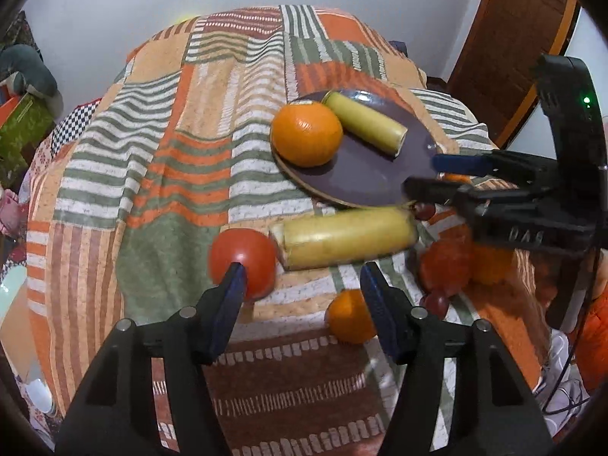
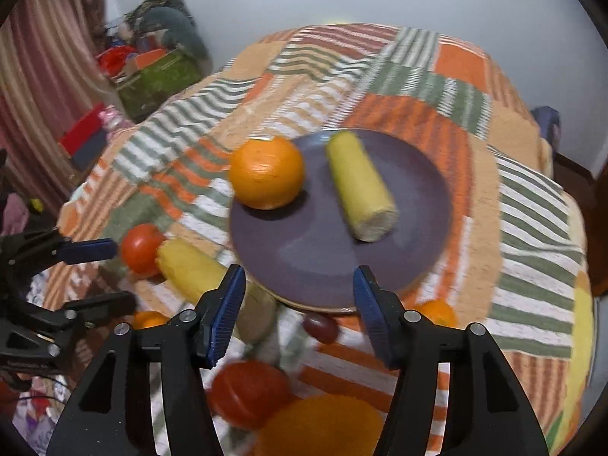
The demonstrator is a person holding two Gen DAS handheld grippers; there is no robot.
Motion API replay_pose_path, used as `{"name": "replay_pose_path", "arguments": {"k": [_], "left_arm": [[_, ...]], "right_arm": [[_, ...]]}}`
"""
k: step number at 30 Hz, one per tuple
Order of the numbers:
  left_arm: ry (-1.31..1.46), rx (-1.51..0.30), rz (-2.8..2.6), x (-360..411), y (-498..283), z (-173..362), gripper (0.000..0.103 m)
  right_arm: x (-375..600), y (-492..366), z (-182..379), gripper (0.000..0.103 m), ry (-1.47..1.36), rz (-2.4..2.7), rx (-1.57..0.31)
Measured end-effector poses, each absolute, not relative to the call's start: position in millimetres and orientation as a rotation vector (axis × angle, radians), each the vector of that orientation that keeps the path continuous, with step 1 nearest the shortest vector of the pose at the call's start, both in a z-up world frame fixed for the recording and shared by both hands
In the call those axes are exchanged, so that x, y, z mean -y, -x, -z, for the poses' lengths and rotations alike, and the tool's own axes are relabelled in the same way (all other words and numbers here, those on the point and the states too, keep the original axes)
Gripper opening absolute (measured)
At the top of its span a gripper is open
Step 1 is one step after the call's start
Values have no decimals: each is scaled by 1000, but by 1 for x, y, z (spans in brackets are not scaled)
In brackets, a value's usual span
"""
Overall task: Organize fruits
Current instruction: 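Move the left gripper to the yellow corn cob while the right gripper approaches another large orange, then grasp the corn cob with the left gripper while the right gripper grasps the large orange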
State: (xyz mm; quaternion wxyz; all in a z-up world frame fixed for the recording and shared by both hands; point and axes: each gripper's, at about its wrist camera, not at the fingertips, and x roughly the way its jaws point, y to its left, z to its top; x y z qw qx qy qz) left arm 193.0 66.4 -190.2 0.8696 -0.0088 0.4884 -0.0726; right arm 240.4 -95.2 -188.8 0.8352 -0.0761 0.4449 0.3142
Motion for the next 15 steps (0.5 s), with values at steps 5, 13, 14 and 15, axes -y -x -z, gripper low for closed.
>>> {"name": "replay_pose_path", "arguments": {"k": [5, 13, 14, 15], "left_arm": [[30, -1036, 181, -59, -205, 190, 63], [33, -1062, 205, -36, -212, 197, 79], [40, -1065, 204, -32, -214, 197, 82], [46, -1068, 203, -30, -215, 197, 84]], "right_arm": [[90, -232, 179, 56, 190, -677, -903], [133, -227, 171, 60, 187, -599, -892], [141, -225, 172, 60, 179, -584, -895], [147, -224, 172, 60, 174, -571, -897]]}}
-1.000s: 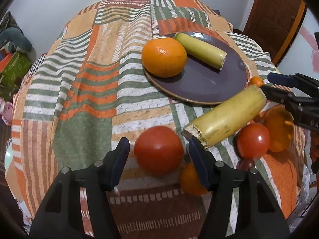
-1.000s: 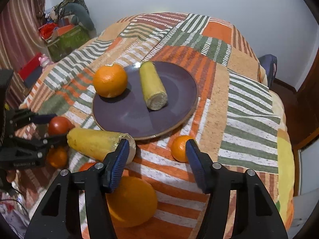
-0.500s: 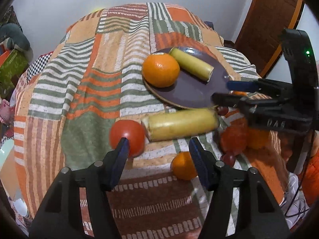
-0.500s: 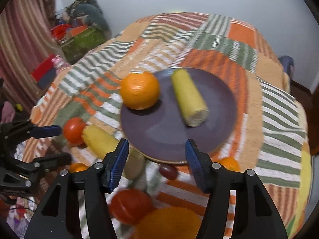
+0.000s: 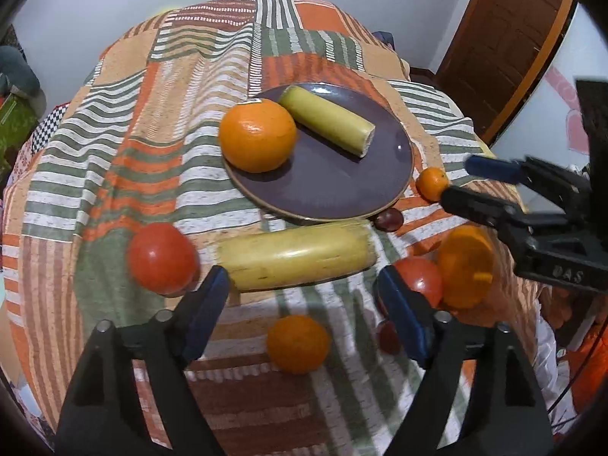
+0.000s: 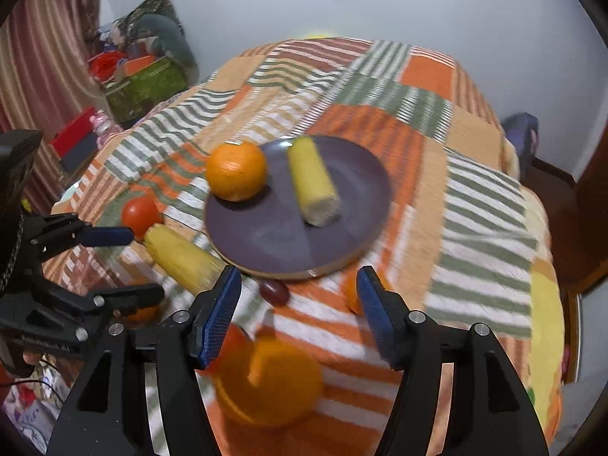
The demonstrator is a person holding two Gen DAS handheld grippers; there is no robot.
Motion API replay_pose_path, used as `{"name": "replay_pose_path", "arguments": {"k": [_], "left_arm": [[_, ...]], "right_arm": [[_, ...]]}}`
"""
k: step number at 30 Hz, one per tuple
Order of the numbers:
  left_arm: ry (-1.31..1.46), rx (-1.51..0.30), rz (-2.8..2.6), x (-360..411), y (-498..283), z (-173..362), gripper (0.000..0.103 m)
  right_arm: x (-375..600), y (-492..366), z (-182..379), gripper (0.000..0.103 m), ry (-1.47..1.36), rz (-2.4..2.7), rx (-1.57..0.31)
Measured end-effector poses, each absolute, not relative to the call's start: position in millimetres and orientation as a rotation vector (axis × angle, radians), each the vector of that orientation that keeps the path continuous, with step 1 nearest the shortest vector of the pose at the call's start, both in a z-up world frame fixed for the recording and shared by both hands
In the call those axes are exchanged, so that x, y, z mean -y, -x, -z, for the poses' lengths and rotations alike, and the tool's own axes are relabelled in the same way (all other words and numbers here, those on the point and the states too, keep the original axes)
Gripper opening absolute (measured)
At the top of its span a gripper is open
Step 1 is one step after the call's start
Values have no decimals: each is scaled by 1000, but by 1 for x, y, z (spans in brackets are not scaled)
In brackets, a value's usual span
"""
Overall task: Organize fruits
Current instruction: 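Grasp the corn cob with the left gripper while the right gripper grasps the large orange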
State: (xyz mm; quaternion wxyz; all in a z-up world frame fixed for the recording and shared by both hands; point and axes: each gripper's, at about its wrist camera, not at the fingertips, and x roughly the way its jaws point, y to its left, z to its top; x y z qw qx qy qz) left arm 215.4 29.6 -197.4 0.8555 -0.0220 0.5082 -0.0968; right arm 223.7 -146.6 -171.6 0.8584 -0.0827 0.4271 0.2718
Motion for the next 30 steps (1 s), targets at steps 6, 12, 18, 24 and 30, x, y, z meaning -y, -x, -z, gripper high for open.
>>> {"name": "replay_pose_path", "arguments": {"k": [6, 12, 18, 24, 30], "left_arm": [[112, -1099, 164, -14, -236, 204, 93], [11, -1084, 89, -1, -246, 212, 93], [-25, -1078, 93, -13, -239, 215, 86], [-14, -1101, 95, -30, -222, 212, 77], [19, -1090, 38, -55, -203, 207, 75]], "right_arm": [[178, -214, 172, 61, 120, -517, -906], [194, -207, 178, 61, 54, -514, -928], [197, -205, 183, 61, 24, -524, -942], [195, -201, 182, 61, 13, -530, -938], [189, -194, 176, 61, 25, -551, -926]]}}
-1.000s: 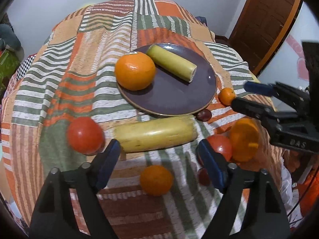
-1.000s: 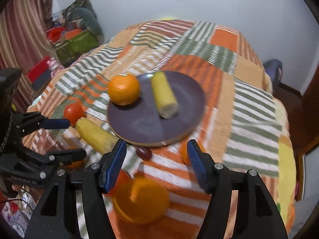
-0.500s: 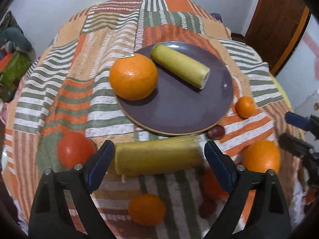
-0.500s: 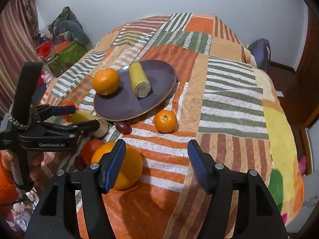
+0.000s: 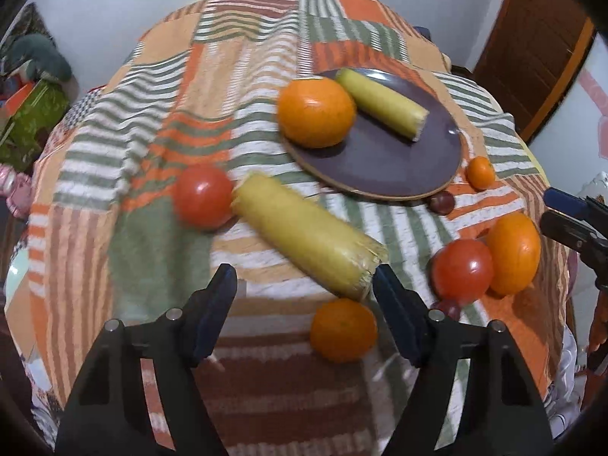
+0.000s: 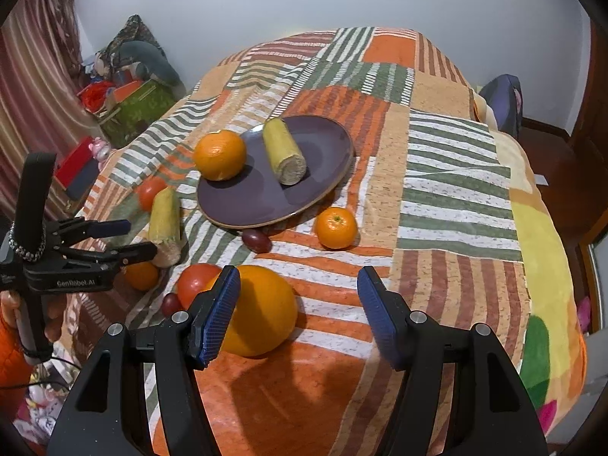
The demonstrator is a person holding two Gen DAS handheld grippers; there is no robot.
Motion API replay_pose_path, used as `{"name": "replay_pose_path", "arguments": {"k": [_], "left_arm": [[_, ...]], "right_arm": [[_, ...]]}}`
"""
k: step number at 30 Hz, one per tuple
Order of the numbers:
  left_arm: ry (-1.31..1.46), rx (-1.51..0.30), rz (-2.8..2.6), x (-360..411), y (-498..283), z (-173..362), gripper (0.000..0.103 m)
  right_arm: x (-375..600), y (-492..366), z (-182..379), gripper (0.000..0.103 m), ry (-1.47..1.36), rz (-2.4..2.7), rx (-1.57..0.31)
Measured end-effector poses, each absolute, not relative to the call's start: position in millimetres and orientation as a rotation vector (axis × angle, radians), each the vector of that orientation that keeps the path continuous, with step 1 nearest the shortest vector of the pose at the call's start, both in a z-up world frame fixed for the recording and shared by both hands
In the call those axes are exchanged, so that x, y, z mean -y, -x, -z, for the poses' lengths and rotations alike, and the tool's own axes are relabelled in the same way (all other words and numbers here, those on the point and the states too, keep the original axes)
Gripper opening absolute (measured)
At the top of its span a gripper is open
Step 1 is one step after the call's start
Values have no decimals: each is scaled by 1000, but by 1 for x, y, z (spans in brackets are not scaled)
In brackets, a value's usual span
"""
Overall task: Organize fruits
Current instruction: 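Grasp the corn cob with the left gripper while the right gripper grasps the large orange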
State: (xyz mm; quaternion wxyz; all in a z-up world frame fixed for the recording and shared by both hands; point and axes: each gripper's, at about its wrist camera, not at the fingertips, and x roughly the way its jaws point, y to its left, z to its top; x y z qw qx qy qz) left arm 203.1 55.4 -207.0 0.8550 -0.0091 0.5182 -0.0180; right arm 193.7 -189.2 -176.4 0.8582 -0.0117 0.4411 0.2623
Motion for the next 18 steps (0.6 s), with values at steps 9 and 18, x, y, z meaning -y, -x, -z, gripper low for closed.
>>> {"name": "replay_pose_path", "arguments": {"k": [9, 18], "left_arm": [[70, -1099, -90, -102, -192, 207, 69], [77, -1068, -20, -82, -208, 199, 69]], "right_arm": [[178, -183, 184, 64, 17, -593, -963], [173, -182, 193, 67, 0, -607, -999]]}}
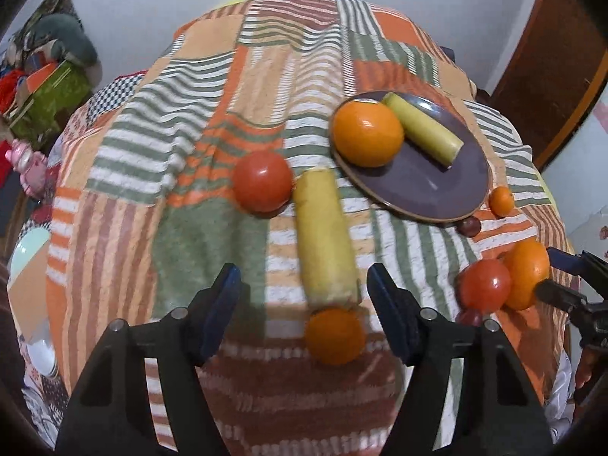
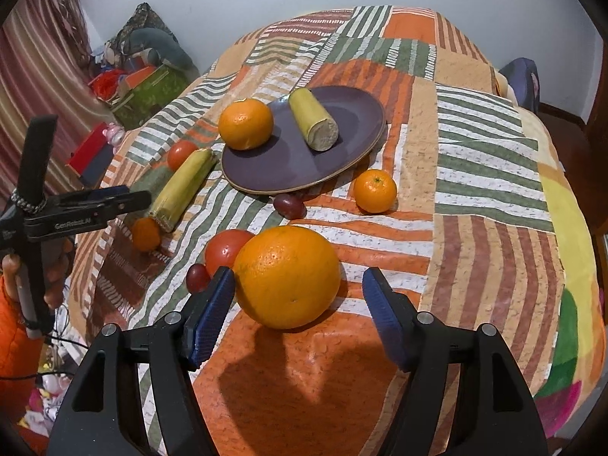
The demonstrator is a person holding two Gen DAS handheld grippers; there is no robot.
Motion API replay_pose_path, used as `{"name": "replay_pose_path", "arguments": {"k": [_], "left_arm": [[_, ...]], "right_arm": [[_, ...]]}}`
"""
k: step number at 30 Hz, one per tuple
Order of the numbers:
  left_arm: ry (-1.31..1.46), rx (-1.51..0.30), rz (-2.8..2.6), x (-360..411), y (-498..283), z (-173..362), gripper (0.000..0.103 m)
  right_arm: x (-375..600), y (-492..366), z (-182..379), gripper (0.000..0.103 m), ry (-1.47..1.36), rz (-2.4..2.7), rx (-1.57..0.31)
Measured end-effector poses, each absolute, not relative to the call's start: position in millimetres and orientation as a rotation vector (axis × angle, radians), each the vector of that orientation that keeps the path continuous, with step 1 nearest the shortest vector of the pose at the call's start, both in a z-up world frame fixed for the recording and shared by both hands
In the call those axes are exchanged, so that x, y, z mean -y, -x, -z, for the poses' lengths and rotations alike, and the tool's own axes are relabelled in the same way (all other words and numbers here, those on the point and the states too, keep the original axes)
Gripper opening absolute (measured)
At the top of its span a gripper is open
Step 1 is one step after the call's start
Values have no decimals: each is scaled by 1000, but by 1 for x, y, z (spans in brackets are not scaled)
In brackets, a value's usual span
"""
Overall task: Organize fruits
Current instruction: 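Grasp the corn cob with the left gripper while the right gripper grasps the large orange, then lower the corn cob onto the purple plate with the left gripper while the right gripper places the orange there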
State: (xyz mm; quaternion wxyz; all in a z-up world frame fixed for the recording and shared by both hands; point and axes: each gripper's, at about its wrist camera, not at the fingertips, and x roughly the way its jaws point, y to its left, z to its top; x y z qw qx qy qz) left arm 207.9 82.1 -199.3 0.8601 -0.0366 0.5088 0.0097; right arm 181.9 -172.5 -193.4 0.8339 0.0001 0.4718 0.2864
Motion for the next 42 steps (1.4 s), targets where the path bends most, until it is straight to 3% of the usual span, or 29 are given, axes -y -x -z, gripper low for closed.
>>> {"name": "replay_pose_path", "arguments": {"k": [7, 15, 33, 42], "left_arm": [[79, -1117, -6, -71, -238, 224, 69], [100, -1149, -16, -75, -252, 239, 41], [80, -1149, 177, -30, -198, 212, 39], [35, -1199, 190, -18, -211, 224, 39]], "right_arm": [[169, -186, 197, 68, -19, -622, -1010], [151, -189, 204, 66, 40, -626, -1011], [172, -183, 188, 62, 67, -536, -937], [177, -186, 195, 62, 68, -523, -965]]}}
